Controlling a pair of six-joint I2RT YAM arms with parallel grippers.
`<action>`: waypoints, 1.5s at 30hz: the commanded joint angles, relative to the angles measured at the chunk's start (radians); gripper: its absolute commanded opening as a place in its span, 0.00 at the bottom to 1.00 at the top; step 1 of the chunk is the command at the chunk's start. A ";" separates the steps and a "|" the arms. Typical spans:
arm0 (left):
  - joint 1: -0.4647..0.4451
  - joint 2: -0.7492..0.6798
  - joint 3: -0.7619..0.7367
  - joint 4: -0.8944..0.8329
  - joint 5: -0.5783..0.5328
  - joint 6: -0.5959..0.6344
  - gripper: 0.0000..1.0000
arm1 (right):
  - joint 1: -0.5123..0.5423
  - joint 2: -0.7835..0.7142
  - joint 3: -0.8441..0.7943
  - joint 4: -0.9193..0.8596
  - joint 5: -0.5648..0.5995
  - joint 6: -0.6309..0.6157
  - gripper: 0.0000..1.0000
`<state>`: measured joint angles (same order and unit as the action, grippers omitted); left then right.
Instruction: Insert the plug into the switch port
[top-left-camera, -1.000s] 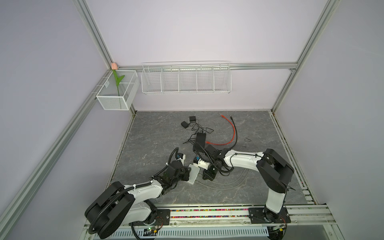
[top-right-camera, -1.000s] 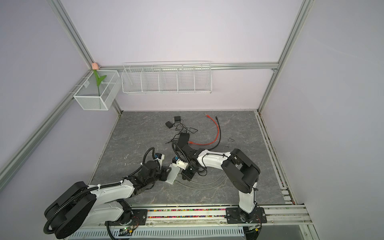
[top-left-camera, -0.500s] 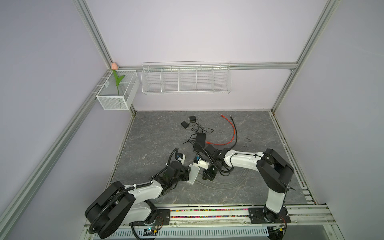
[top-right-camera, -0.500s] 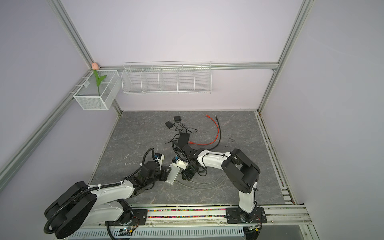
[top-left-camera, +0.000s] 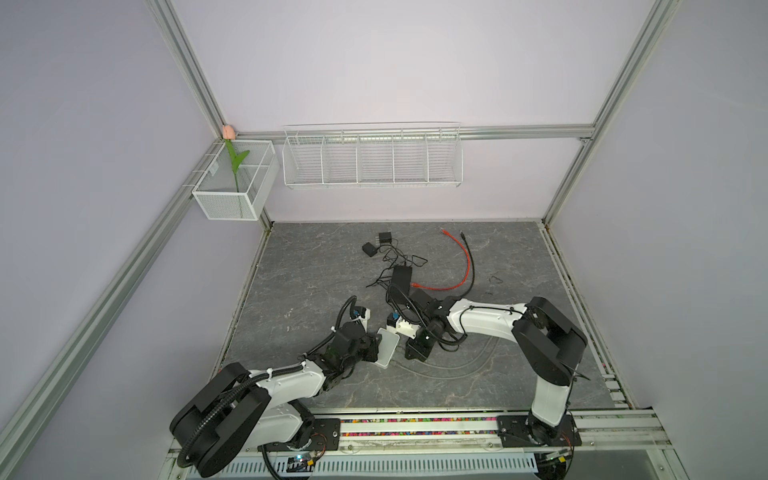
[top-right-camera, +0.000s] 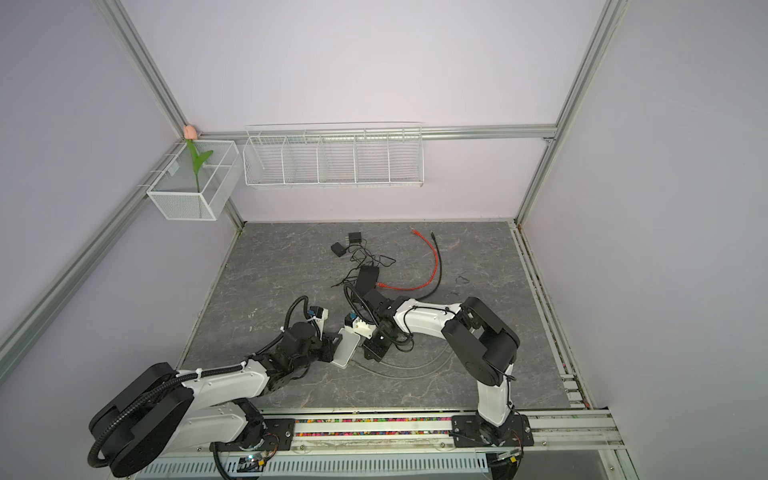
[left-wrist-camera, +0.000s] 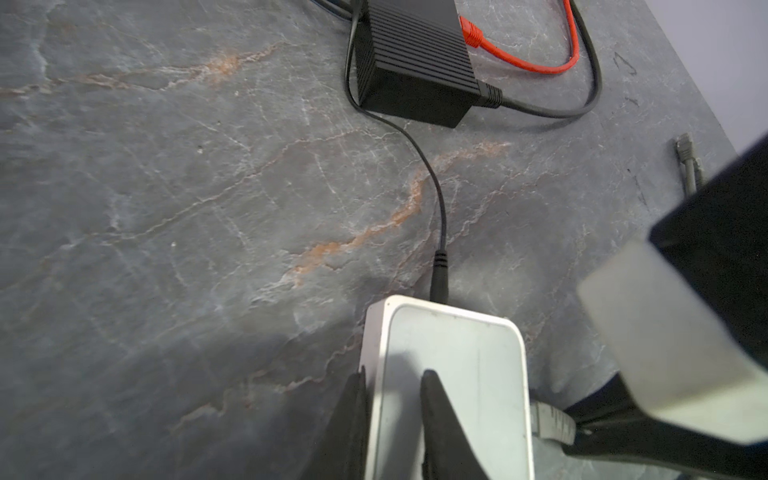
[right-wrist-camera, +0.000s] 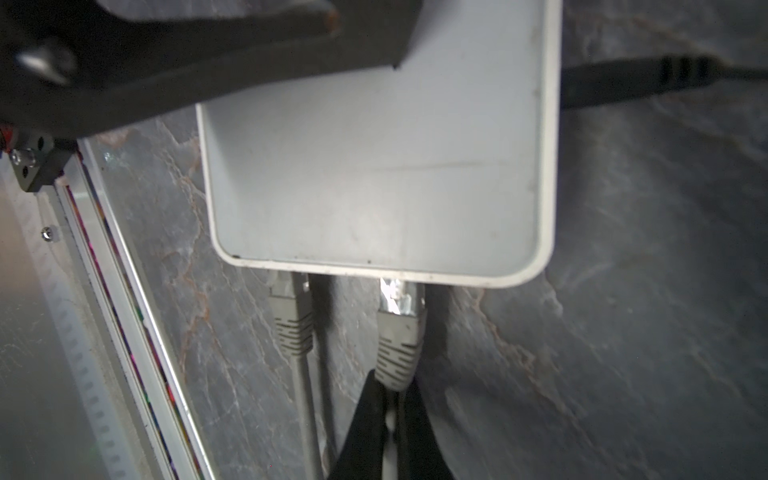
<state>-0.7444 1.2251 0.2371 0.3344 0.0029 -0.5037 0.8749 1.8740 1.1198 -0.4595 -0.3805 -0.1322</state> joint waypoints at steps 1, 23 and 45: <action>-0.094 -0.036 -0.002 -0.035 0.303 -0.026 0.20 | 0.008 0.013 0.037 0.513 0.024 -0.042 0.10; -0.090 -0.085 0.031 -0.139 0.175 -0.028 0.20 | 0.007 -0.019 -0.004 0.386 0.221 -0.104 0.16; -0.023 -0.146 0.030 -0.205 0.094 -0.038 0.22 | 0.006 -0.075 -0.052 0.341 0.206 -0.098 0.24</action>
<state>-0.7719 1.0912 0.2375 0.1226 0.0540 -0.5411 0.8642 1.8507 1.0748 -0.1967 -0.1051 -0.2325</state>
